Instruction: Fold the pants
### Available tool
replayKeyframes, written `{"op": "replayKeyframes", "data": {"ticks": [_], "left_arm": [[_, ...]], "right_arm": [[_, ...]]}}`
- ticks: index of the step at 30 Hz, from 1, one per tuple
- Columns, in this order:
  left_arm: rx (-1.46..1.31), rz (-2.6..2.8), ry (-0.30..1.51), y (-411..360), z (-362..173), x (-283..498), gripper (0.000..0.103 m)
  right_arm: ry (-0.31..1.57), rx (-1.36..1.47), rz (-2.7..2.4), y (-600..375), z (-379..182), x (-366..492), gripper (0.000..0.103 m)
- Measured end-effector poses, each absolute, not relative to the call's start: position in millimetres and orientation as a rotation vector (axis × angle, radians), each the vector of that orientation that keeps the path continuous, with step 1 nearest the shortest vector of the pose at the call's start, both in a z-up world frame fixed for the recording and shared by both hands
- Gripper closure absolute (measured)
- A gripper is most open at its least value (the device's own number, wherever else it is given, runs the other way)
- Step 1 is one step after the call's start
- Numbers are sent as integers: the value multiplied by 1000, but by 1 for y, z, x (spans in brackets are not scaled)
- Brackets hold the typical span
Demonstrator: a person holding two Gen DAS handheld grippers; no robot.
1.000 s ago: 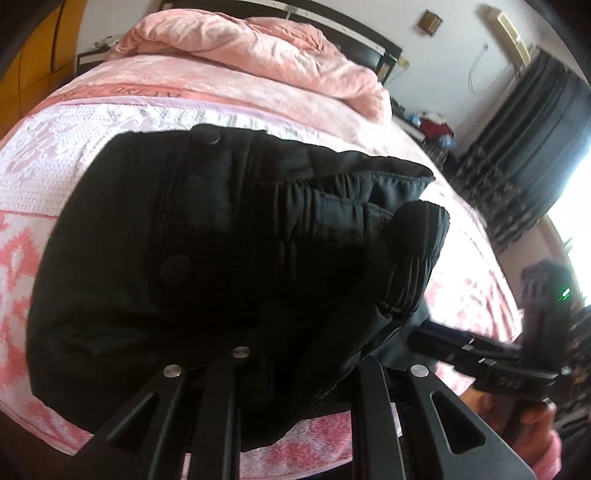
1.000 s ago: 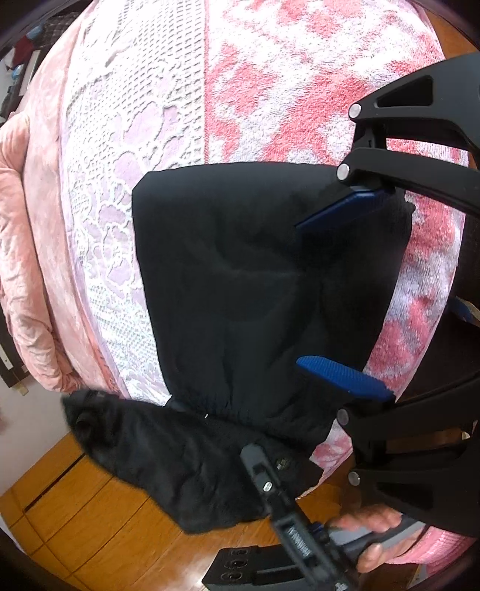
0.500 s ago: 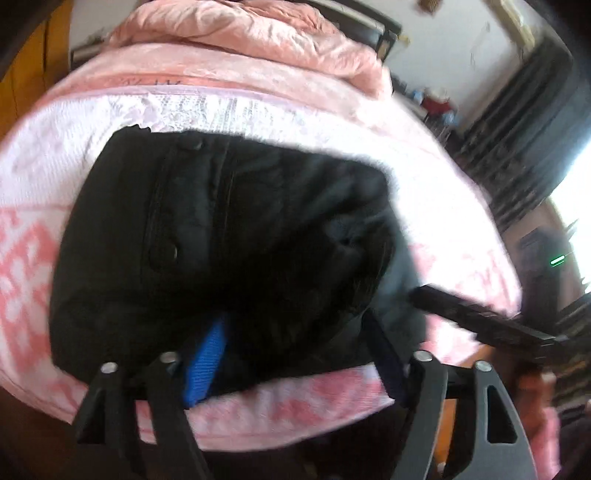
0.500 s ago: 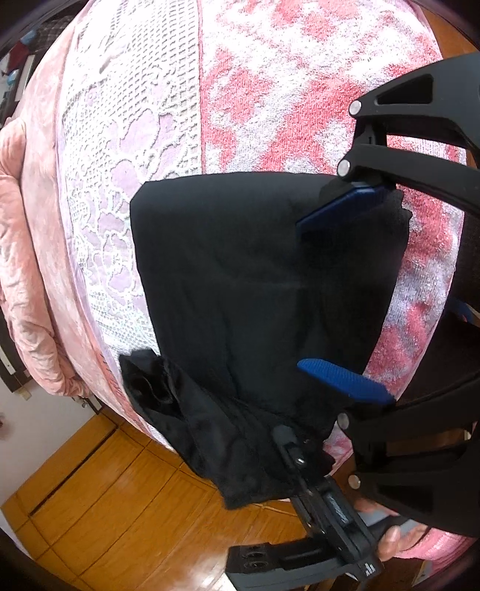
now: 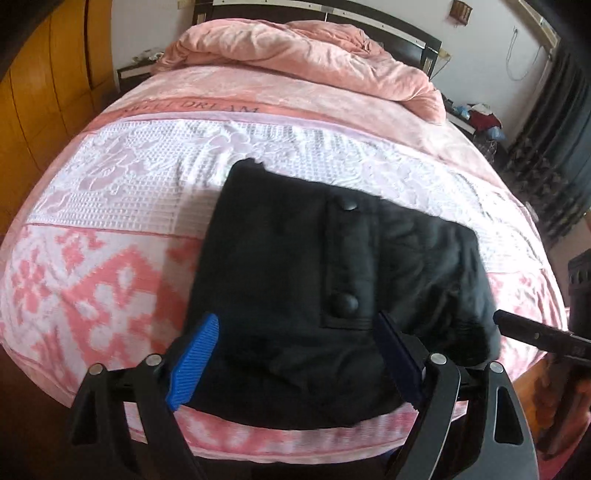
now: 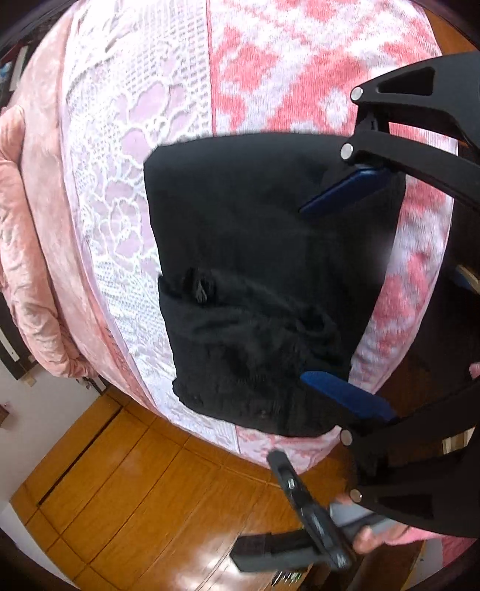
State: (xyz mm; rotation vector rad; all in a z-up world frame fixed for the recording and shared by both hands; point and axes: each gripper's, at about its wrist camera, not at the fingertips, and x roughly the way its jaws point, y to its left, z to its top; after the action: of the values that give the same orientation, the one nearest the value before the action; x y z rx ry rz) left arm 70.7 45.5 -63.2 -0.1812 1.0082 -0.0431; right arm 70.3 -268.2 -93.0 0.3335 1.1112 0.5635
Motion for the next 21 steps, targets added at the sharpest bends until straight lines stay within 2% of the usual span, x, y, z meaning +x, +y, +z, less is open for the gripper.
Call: {"op": "replayKeyframes", "data": {"ticks": [11, 21], "left_arm": [[-105, -2, 994, 42, -89, 73, 17], [-133, -3, 933, 53, -77, 62, 16]], "right_arm": [[1273, 209, 487, -208, -112, 89, 12], [1281, 64, 533, -157, -120, 87, 13]]}}
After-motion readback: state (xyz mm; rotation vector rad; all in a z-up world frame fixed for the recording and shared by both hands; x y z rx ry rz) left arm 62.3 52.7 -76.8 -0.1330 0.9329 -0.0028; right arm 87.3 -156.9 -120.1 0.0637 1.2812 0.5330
